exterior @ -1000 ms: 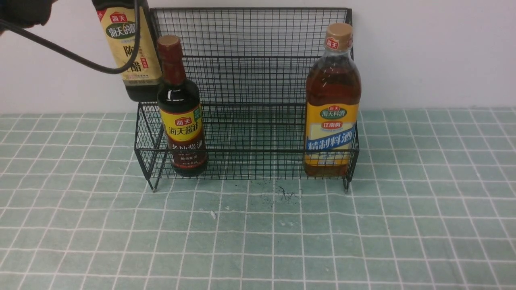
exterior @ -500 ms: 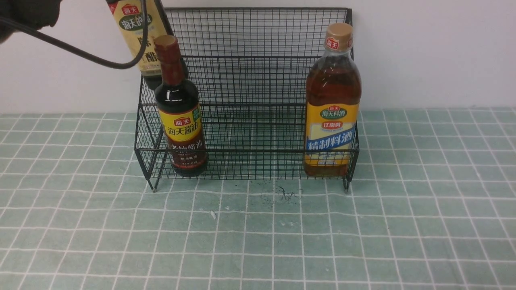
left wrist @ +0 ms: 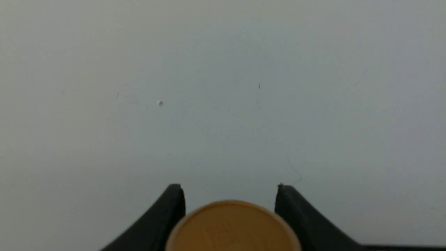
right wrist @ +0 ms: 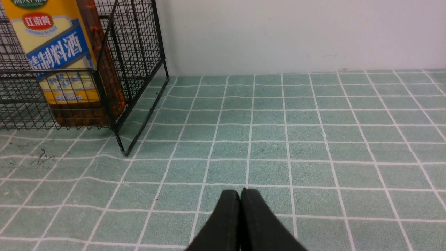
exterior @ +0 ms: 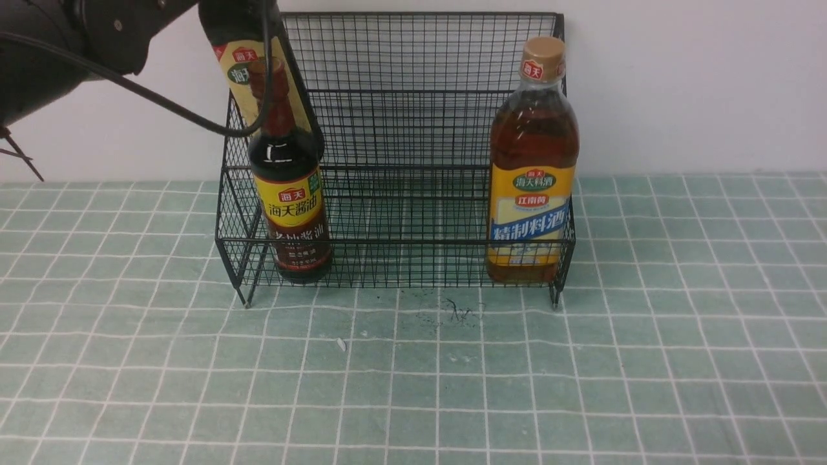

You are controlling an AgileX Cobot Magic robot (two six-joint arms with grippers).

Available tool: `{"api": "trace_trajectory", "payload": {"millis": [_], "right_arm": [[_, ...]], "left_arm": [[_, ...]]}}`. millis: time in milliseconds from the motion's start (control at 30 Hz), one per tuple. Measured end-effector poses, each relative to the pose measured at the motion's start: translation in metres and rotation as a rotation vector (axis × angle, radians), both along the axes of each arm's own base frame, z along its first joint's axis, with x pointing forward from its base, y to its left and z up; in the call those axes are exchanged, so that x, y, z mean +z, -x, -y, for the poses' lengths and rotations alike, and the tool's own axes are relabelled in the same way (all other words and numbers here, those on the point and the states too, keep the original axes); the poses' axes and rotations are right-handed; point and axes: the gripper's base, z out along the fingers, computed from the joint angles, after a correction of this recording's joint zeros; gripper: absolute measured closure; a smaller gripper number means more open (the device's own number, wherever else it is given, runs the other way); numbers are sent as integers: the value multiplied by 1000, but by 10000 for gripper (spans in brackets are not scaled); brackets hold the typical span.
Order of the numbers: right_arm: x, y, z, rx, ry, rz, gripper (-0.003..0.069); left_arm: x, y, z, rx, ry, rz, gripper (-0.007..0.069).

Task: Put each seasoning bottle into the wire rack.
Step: Use the left arm to put the condiment bottle back on the shelf

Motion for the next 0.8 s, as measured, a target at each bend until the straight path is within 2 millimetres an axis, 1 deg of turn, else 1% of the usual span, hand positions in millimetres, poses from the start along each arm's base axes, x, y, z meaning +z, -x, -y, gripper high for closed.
{"api": "trace_trajectory", "payload": {"millis": [333,800], "right_arm": [[0,0,0,0,0,0,673],[0,0,0,0,0,0,673]], "left_arm": [[-21,3,3,-44,-72,-221,323],[-35,4,5,-66,-101,-333,317]]}}
